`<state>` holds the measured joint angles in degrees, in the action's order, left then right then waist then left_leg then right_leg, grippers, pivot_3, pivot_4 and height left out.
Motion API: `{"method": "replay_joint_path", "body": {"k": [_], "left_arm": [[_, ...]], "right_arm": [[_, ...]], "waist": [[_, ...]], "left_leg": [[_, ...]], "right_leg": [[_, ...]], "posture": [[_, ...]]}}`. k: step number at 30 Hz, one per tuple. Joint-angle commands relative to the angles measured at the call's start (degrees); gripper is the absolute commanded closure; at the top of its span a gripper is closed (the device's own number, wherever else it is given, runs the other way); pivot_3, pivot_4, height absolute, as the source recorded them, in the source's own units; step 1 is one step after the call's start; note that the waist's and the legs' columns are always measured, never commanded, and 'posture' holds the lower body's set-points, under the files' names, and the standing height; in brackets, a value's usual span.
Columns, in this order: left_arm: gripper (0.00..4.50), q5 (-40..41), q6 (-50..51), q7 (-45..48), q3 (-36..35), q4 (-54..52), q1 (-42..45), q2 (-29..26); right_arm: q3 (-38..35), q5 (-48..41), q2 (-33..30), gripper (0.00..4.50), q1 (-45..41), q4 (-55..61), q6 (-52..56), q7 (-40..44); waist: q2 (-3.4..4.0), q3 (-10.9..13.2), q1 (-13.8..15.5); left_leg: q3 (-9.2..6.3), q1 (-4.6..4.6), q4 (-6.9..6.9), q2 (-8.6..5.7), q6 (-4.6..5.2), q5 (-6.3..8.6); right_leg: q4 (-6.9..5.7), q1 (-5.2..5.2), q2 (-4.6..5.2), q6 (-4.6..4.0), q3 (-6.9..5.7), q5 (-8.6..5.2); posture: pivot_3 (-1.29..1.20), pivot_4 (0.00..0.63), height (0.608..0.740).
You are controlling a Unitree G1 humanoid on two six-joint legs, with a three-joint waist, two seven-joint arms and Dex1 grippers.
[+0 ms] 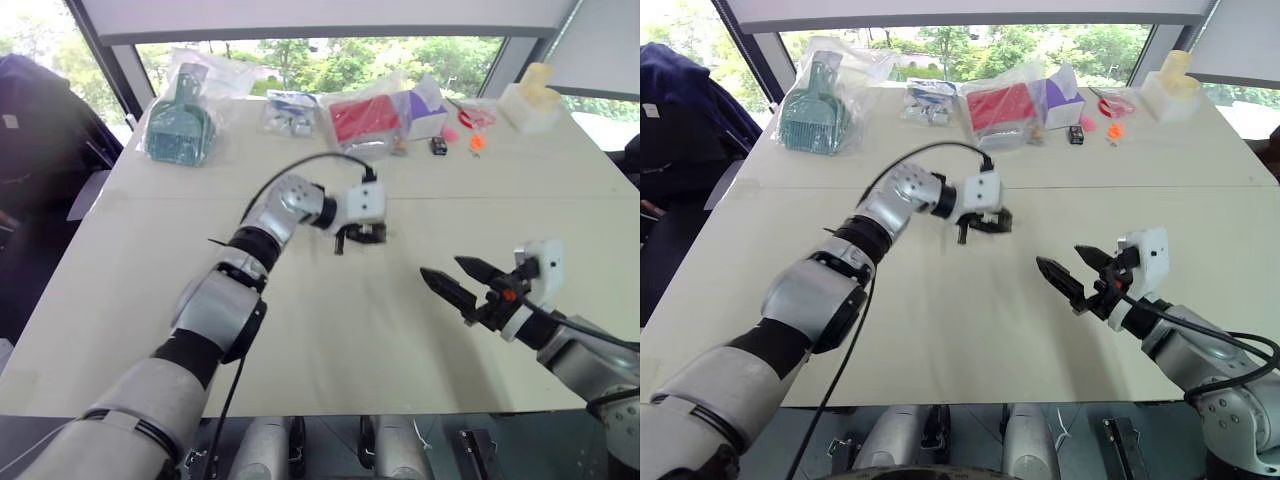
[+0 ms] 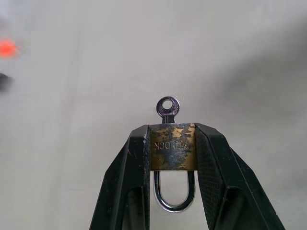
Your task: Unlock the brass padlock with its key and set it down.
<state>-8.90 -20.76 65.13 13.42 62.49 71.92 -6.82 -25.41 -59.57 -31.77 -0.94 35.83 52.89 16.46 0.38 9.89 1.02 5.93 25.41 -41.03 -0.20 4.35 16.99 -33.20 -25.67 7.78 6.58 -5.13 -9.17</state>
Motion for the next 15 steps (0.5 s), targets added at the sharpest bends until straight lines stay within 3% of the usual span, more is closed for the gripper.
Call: {"method": "replay_joint_path", "body": {"k": [1, 7, 15], "left_arm": [[3.77, 3.83, -5.41, 1.37, -2.39, -11.77, -2.91, -4.02], [3.77, 12.24, 8.13, -0.17, -6.37, -36.32, -12.64, -8.84], [3.77, 14.89, 19.84, -3.51, -5.94, -52.09, -18.51, -12.41]], "right_arm": [[-0.87, -7.90, 2.68, 0.00, -5.41, -3.53, 0.55, -6.48], [3.08, -17.64, 8.23, 0.00, -16.97, -8.54, -0.39, -15.87], [7.37, -17.90, 9.10, 0.00, -22.97, -12.40, -2.18, -17.05]], "waist": [[0.01, 0.00, -0.30], [0.07, 0.01, -0.35], [0.10, -0.01, -0.36]], "left_leg": [[0.01, -0.01, 0.00, -0.04, 0.01, 0.01], [0.02, -0.02, 0.02, -0.03, -0.11, -0.06], [0.03, -0.09, -0.01, -0.05, -0.11, -0.09]], "right_leg": [[0.02, 0.03, 0.04, -0.01, 0.00, 0.00], [-0.08, -0.02, 0.02, 0.00, 0.02, 0.02], [-0.09, 0.15, -0.09, 0.01, 0.02, 0.03]], "posture": [[0.00, 0.150, 0.735], [0.00, 0.150, 0.735], [0.00, 0.150, 0.735]]}}
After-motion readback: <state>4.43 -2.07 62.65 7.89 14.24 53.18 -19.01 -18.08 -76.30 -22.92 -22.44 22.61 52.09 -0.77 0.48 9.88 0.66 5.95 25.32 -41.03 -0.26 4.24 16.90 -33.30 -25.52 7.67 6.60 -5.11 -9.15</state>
